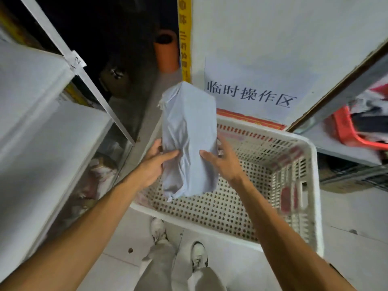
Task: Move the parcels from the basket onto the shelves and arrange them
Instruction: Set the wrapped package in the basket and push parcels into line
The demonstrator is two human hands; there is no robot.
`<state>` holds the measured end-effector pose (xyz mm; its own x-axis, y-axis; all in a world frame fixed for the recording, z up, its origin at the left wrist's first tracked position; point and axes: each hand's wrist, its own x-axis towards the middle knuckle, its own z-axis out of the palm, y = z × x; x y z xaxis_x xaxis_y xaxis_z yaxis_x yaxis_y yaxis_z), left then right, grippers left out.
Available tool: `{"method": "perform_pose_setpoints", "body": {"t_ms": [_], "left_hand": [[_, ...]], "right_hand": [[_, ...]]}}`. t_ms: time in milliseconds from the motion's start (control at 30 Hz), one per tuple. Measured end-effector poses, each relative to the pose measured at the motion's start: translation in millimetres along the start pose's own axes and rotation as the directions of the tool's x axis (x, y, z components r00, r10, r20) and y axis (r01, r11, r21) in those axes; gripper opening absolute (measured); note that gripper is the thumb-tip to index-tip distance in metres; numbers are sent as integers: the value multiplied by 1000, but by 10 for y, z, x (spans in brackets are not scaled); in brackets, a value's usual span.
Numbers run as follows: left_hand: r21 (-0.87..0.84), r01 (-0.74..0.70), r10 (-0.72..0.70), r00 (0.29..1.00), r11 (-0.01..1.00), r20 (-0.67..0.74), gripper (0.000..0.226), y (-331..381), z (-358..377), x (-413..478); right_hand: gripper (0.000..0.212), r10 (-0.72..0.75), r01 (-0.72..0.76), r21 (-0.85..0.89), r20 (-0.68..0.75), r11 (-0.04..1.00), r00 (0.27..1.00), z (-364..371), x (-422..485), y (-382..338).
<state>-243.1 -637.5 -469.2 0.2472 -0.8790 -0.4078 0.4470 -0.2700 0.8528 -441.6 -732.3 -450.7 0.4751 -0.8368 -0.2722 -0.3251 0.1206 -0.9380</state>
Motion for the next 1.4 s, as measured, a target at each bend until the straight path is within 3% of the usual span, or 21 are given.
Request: {"method": "perform_pose_setpoints", "body": {"t_ms": [133, 233, 400, 533, 700, 833, 1000, 1067, 1167, 1267, 1400], "left_hand": [[21, -109, 111, 988, 994, -106, 59, 329, -6, -462], [15, -204, 203, 957, 979, -210, 69, 574, -80, -805], [161, -352, 386, 870, 922, -308, 75, 1054, -170, -1357], [222, -394, 450, 825, 892, -341, 74, 1430, -431, -1786], [37, -385, 361, 822, 922, -441, 45, 1661, -768, -2188], [54, -323, 317, 856, 945, -408, 33, 1642, -998, -2451], [48, -330, 325, 876, 943, -358, 20, 1654, -1250, -2677], [59, -363, 357, 853, 930, -381, 30, 1633, -1363, -2752], [54, -396, 377, 811, 917, -447, 62, 1624, -1508, -2885], [70, -418, 401, 791, 906, -462, 68, 1659, -1626, -3005], [123, -462, 458, 738, 878, -496, 68, 1721, -1714, -3111]], "right_hand": [[82, -95, 98, -18, 110, 995, 989, 135, -99, -481], [90, -169, 183, -57, 195, 981, 966, 317, -149, -818], [133, -183, 215, -35, 402, 976, 897, 850, -299, -1479], [100, -312, 285, 129, 413, 950, 855, 1165, -397, -1877], [98, -362, 292, 218, 457, 931, 813, 1526, -615, -2275], [86, -374, 252, 289, 536, 924, 757, 1759, -791, -2482], [49, -328, 290, 165, 624, 943, 709, 1957, -883, -2625], [40, -343, 335, 134, 617, 933, 709, 2010, -885, -2666], [44, -420, 452, 89, 561, 887, 714, 2137, -909, -2715], [43, -527, 557, 96, 485, 825, 698, 2310, -968, -2757], [36, -637, 694, -32, 367, 719, 678, 2561, -1090, -2832]]}}
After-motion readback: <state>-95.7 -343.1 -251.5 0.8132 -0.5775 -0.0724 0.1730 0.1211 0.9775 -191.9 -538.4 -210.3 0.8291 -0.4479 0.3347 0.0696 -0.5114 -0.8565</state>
